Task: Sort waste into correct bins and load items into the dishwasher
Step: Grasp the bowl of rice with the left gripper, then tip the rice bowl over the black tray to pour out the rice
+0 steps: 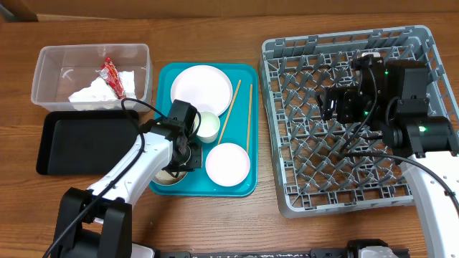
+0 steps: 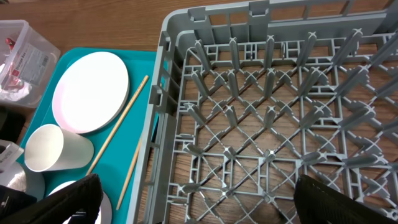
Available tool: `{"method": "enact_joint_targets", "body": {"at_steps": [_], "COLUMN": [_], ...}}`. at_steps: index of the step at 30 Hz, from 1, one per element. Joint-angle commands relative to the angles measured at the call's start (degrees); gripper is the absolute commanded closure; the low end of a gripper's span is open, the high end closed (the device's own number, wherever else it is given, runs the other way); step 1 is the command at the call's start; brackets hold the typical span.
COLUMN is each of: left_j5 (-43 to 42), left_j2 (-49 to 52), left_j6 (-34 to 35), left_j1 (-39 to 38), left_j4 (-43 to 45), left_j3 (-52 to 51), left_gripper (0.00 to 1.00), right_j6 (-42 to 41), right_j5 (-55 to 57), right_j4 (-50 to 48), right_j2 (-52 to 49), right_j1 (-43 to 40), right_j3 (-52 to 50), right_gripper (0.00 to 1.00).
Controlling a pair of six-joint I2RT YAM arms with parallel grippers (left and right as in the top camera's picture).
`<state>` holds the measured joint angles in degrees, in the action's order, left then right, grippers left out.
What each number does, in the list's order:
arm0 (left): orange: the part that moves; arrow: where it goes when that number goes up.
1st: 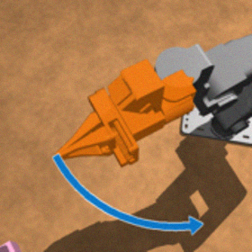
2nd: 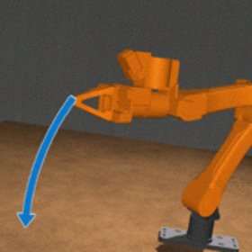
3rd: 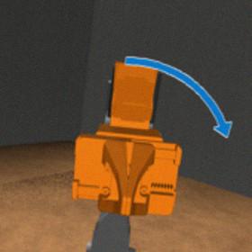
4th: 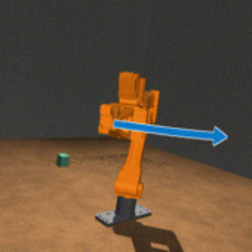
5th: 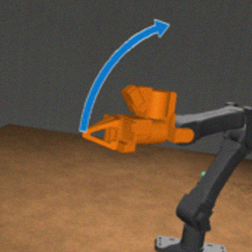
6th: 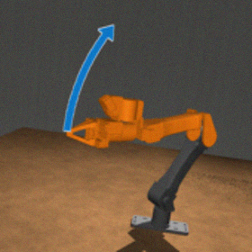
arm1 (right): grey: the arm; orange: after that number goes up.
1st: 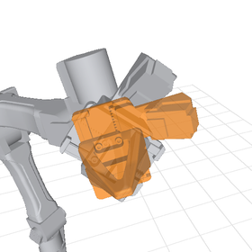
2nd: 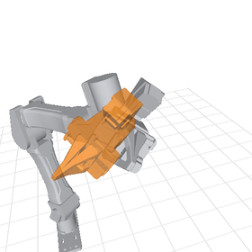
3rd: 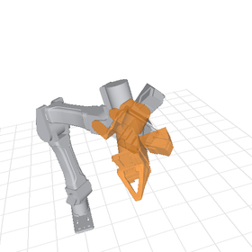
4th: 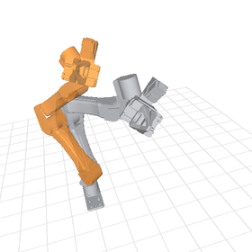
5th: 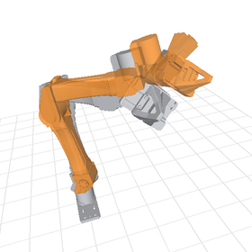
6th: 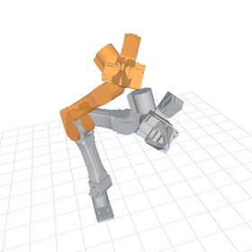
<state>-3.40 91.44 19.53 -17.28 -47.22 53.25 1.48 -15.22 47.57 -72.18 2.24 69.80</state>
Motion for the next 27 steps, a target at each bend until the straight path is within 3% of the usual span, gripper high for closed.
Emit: {"method": "enact_joint_targets", "body": {"at_steps": [1,5,12,17,21,27], "left_j5": [0.9,-1.16,-4.5,-9.2,-15.47,-33.33], "left_j2": [-0.68,-0.74,-0.83,-0.83,-0.57,1.05], "left_j6": [0.2,0.17,-2.21,-10.19,-14.86,-23.37], "left_j1": [-0.02,0.0,2.95,11.82,20.81,39.21], "left_j4": [-0.02,-2.49,-20.15,-25.59,-24.92,-19.54], "left_j3": [-1.07,1.22,22.47,32.89,32.17,26.27], "left_gripper": [0.96,0.96,0.96,0.96,0.96,0.96], "right_j6": [0.09,0.09,0.09,0.07,0.04,0.04], "right_j5": [0.0,1.44,1.46,1.44,1.42,1.4], "right_j4": [-0.33,-0.31,-0.48,-0.68,-0.66,-0.68], "right_j2": [0.04,0.04,0.04,0.04,0.04,0.04], "right_j1": [-0.07,-0.07,-0.07,-0.07,-0.07,-0.07], "right_j3": [1.51,1.51,1.51,1.51,1.51,1.51], "right_gripper": [0.0,0.0,0.0,0.0,0.0,0.0]}}
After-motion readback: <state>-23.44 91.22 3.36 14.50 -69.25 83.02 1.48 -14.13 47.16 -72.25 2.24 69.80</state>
